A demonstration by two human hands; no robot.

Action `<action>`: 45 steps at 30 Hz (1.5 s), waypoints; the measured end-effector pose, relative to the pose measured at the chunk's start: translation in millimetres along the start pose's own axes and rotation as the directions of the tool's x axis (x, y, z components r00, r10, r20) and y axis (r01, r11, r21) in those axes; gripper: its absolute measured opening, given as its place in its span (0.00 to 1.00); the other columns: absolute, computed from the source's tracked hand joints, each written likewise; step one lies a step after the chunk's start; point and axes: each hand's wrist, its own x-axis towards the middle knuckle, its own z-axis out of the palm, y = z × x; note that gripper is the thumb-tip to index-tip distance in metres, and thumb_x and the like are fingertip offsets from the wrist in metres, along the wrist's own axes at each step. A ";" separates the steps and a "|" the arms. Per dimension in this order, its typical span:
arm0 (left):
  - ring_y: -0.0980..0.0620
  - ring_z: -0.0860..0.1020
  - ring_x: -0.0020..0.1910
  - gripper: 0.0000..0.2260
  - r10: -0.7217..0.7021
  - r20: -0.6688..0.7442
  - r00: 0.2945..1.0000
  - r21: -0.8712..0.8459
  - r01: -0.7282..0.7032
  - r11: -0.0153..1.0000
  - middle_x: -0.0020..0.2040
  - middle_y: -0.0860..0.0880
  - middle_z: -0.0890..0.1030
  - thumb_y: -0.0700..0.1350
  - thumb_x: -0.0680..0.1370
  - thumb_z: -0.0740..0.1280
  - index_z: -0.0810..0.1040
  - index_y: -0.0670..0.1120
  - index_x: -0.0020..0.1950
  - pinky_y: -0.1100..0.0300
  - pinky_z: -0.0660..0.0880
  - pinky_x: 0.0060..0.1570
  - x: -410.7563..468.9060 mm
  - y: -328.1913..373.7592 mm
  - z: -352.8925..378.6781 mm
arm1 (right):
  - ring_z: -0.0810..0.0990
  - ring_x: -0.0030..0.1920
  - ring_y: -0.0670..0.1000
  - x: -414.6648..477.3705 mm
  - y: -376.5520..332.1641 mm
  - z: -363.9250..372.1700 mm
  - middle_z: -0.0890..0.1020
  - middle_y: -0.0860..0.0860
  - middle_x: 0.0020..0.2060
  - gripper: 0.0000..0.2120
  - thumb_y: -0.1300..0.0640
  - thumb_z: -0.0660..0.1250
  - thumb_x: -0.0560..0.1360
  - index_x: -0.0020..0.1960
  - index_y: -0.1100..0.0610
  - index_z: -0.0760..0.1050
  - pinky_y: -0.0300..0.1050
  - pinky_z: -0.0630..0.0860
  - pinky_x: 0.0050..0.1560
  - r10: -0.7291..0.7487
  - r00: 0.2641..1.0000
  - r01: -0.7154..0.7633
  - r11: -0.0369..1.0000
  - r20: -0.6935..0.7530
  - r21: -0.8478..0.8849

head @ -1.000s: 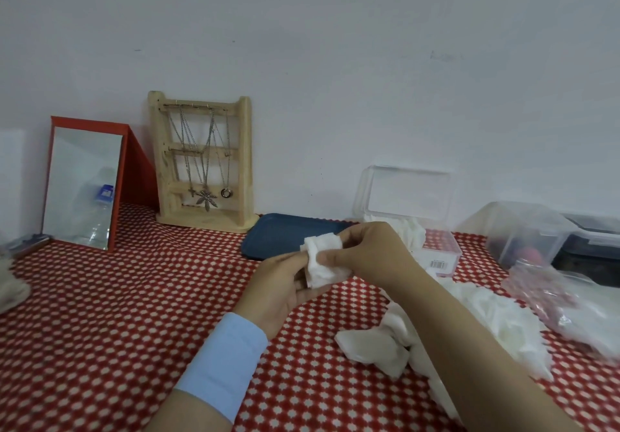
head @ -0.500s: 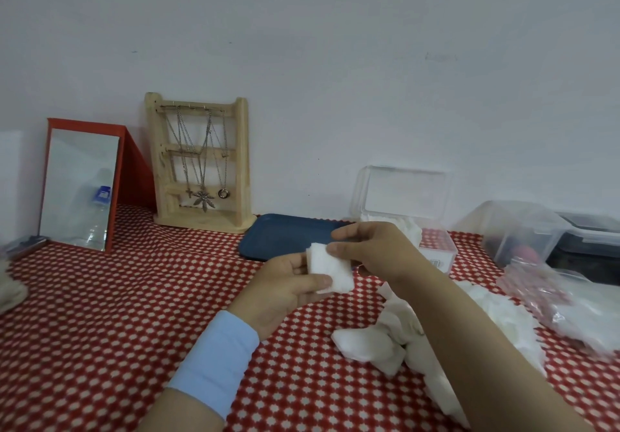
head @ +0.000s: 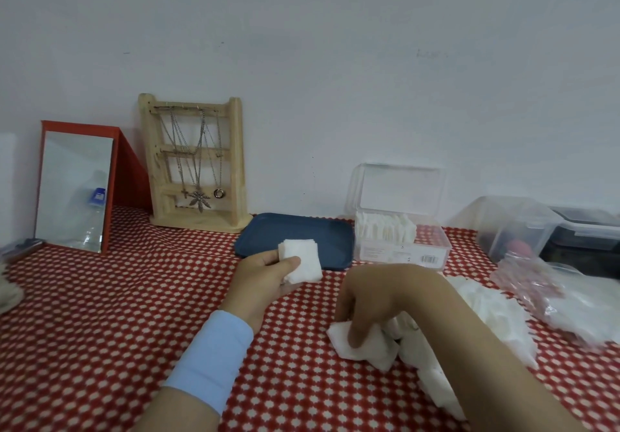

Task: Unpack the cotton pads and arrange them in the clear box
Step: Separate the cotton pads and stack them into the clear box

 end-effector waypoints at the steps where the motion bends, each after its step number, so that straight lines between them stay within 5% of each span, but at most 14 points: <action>1: 0.45 0.84 0.57 0.10 0.004 0.002 1.000 0.005 -0.004 1.000 0.58 0.45 0.84 0.38 0.80 0.70 0.82 0.42 0.60 0.51 0.83 0.55 -0.1 -0.3 -0.2 | 0.79 0.57 0.47 -0.7 0.5 -0.8 0.82 0.42 0.57 0.18 0.50 0.76 0.73 0.62 0.45 0.82 0.43 0.76 0.57 -0.013 1.000 0.014 0.999 -0.021 0.032; 8: 0.45 0.85 0.55 0.13 0.023 0.005 1.000 0.092 -0.023 0.995 0.54 0.47 0.87 0.47 0.76 0.73 0.84 0.45 0.59 0.45 0.80 0.59 -2.2 -0.5 1.0 | 0.83 0.44 0.45 -2.7 11.1 -9.6 0.85 0.44 0.43 0.08 0.54 0.77 0.72 0.48 0.47 0.82 0.43 0.80 0.51 -0.099 0.928 0.254 0.875 -0.360 0.412; 12: 0.45 0.86 0.54 0.09 0.025 0.058 0.998 0.047 -0.027 0.999 0.53 0.46 0.87 0.43 0.79 0.71 0.85 0.45 0.59 0.45 0.81 0.58 -3.0 0.4 4.0 | 0.85 0.48 0.45 -3.3 10.9 -10.7 0.87 0.45 0.48 0.12 0.54 0.76 0.73 0.56 0.49 0.83 0.40 0.82 0.53 -0.097 0.905 0.328 0.779 -0.414 0.534; 16: 0.44 0.85 0.55 0.09 0.022 0.080 0.997 -0.040 -0.018 0.999 0.55 0.43 0.87 0.39 0.80 0.70 0.83 0.42 0.60 0.45 0.81 0.58 -3.1 0.8 4.6 | 0.87 0.46 0.51 -1.2 14.2 -12.3 0.88 0.48 0.45 0.09 0.56 0.77 0.72 0.52 0.53 0.85 0.48 0.84 0.52 0.021 0.889 0.318 0.688 -0.457 0.652; 22: 0.45 0.85 0.55 0.10 0.030 0.116 0.993 -0.107 -0.017 0.994 0.56 0.42 0.86 0.40 0.81 0.68 0.82 0.41 0.61 0.49 0.82 0.56 -8.3 4.4 8.3 | 0.87 0.44 0.51 2.2 11.8 -12.0 0.88 0.52 0.46 0.12 0.60 0.79 0.69 0.52 0.57 0.85 0.44 0.83 0.43 0.123 0.864 0.413 0.382 -0.488 0.827; 25: 0.43 0.85 0.56 0.13 0.009 0.187 0.982 -0.223 0.033 0.974 0.57 0.41 0.86 0.44 0.80 0.69 0.80 0.39 0.63 0.48 0.82 0.56 -10.8 8.1 11.0 | 0.86 0.41 0.48 8.3 6.2 -8.8 0.87 0.50 0.43 0.13 0.59 0.81 0.68 0.51 0.58 0.84 0.39 0.80 0.36 0.249 0.796 0.400 0.470 -0.552 0.787; 28: 0.44 0.85 0.57 0.21 0.029 0.222 0.975 -0.154 0.005 0.988 0.57 0.42 0.86 0.48 0.74 0.74 0.80 0.41 0.64 0.47 0.80 0.61 -12.6 8.0 11.2 | 0.86 0.41 0.46 13.3 2.0 -6.7 0.87 0.49 0.43 0.12 0.55 0.81 0.69 0.50 0.56 0.84 0.36 0.78 0.34 0.269 0.750 0.368 0.589 -0.604 0.719; 32: 0.45 0.86 0.54 0.14 0.034 0.147 0.989 -0.070 -0.024 0.997 0.55 0.44 0.87 0.39 0.78 0.72 0.80 0.42 0.63 0.46 0.81 0.60 -9.6 4.5 8.4 | 0.84 0.36 0.42 4.7 2.3 -12.6 0.86 0.46 0.42 0.07 0.50 0.75 0.74 0.48 0.53 0.85 0.32 0.75 0.31 0.264 0.795 0.308 0.600 -0.547 0.738; 36: 0.44 0.85 0.55 0.13 0.027 0.139 0.990 -0.131 -0.008 0.991 0.56 0.44 0.86 0.38 0.78 0.71 0.80 0.42 0.64 0.45 0.80 0.61 -7.3 7.7 5.1 | 0.86 0.39 0.50 -5.0 12.9 -18.8 0.88 0.49 0.42 0.06 0.52 0.74 0.76 0.47 0.54 0.86 0.44 0.80 0.45 0.230 0.849 0.267 0.590 -0.475 0.762; 40: 0.44 0.85 0.56 0.14 0.027 0.155 0.988 -0.151 -0.003 0.989 0.57 0.44 0.86 0.38 0.79 0.70 0.79 0.42 0.65 0.45 0.79 0.62 -8.0 7.5 3.8 | 0.83 0.39 0.51 -9.1 21.4 -20.0 0.88 0.54 0.45 0.08 0.53 0.75 0.75 0.50 0.56 0.86 0.47 0.74 0.43 0.181 0.912 0.240 0.490 -0.367 0.838; 45: 0.45 0.86 0.53 0.09 0.014 0.102 0.995 -0.170 0.003 0.985 0.54 0.44 0.87 0.37 0.79 0.70 0.81 0.43 0.59 0.52 0.82 0.52 -7.0 8.4 0.0 | 0.84 0.37 0.50 -4.7 29.5 -20.7 0.88 0.52 0.46 0.08 0.53 0.74 0.76 0.52 0.55 0.86 0.42 0.74 0.36 0.336 0.830 0.273 0.452 -0.446 0.849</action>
